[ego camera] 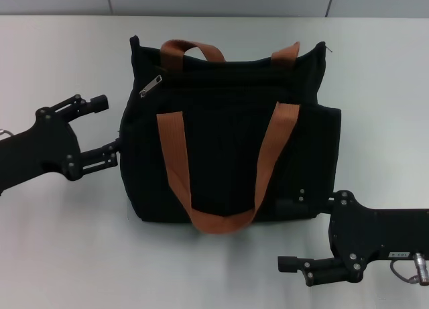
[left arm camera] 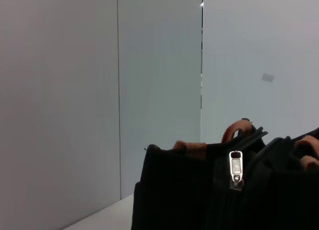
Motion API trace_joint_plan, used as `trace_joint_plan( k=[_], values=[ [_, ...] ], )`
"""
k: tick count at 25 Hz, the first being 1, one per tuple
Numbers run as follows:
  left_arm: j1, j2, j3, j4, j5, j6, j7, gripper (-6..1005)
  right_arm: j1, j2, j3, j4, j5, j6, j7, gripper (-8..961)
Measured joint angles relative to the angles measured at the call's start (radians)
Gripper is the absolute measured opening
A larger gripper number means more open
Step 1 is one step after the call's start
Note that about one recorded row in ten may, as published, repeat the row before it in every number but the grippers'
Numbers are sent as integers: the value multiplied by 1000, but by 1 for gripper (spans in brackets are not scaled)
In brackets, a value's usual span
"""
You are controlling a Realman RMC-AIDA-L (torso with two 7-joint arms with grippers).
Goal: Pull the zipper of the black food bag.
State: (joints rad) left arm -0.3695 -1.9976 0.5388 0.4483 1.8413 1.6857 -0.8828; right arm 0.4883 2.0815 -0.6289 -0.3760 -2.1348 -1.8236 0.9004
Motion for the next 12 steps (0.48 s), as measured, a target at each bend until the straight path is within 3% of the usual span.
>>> trace_joint_plan(
  k=[1, 12],
  values=[
    [-12, -11, 0, 2, 2, -21, 13, 816, 0, 0, 0, 1, 0, 0, 0, 804],
    [-47, -32, 1, 4, -2, -109, 61, 815, 9, 1, 0, 2, 1, 0, 0, 802]
  ],
)
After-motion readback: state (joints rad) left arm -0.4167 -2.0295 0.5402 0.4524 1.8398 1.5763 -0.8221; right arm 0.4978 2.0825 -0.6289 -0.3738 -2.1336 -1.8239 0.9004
